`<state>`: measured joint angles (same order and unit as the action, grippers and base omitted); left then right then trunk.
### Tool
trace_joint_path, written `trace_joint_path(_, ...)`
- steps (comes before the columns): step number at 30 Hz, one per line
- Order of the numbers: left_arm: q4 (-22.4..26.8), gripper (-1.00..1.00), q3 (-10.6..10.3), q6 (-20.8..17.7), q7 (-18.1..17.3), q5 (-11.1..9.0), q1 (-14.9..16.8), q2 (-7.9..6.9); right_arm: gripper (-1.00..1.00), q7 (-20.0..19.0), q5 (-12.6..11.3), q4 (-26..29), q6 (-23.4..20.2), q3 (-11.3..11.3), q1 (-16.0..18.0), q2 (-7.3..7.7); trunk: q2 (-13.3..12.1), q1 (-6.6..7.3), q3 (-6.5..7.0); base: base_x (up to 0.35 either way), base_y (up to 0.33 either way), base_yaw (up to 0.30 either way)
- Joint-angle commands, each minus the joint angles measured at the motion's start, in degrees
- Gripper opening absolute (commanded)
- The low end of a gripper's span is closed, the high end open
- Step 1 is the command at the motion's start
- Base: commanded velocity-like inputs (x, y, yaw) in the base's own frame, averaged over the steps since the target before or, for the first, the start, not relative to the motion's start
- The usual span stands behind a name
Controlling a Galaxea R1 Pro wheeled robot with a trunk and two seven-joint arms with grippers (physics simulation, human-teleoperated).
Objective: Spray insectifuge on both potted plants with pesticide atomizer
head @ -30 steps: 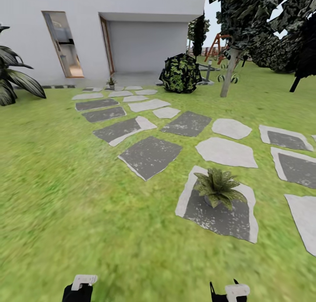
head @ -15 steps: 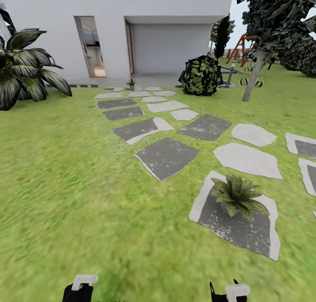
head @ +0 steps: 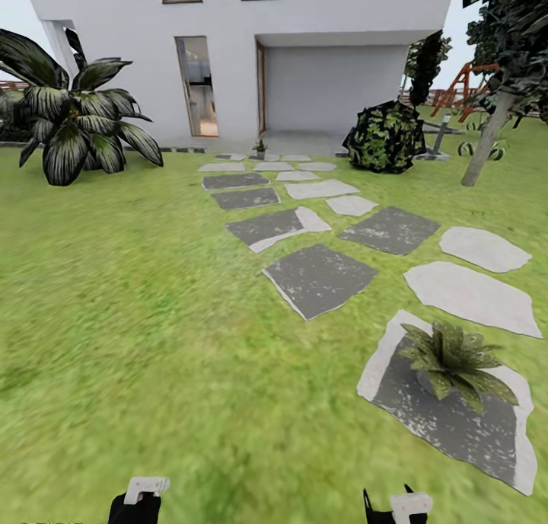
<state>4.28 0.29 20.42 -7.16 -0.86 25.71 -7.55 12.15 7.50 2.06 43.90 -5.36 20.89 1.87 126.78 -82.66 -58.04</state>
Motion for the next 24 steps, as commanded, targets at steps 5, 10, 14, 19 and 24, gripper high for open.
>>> trace_joint_path(5,-0.06,-1.0,0.06,0.15,-0.29,-0.02,0.04,-0.01,1.0,0.51,0.36,-0.04,0.05,-0.44,0.03,-0.02,0.02,-0.01,0.19,0.169,0.262,0.237)
trace_joint_path(10,-0.06,-1.0,0.06,0.15,-0.31,0.13,0.04,-0.01,1.0,0.59,0.36,-0.04,0.05,-0.44,0.03,-0.34,0.02,-0.01,0.25,0.216,0.25,0.051)
trace_joint_path(14,-0.06,-1.0,0.06,0.12,-0.31,0.24,0.04,-0.01,1.0,0.42,0.41,-0.12,-0.04,-0.44,0.03,-0.55,0.02,-0.01,0.25,0.259,0.218,0.0)
trace_joint_path(19,-0.12,-1.0,0.06,0.13,-0.31,0.32,0.04,-0.01,1.0,0.42,0.41,-0.4,-0.1,-0.43,0.03,-0.56,0.02,-0.01,0.25,0.306,0.118,0.0)
trace_joint_path(24,-0.14,-1.0,0.04,0.12,-0.35,0.33,0.04,-0.01,1.0,0.42,0.41,-0.55,-0.2,-0.44,0.03,-0.56,0.02,-0.01,0.25,0.333,0.015,0.0)
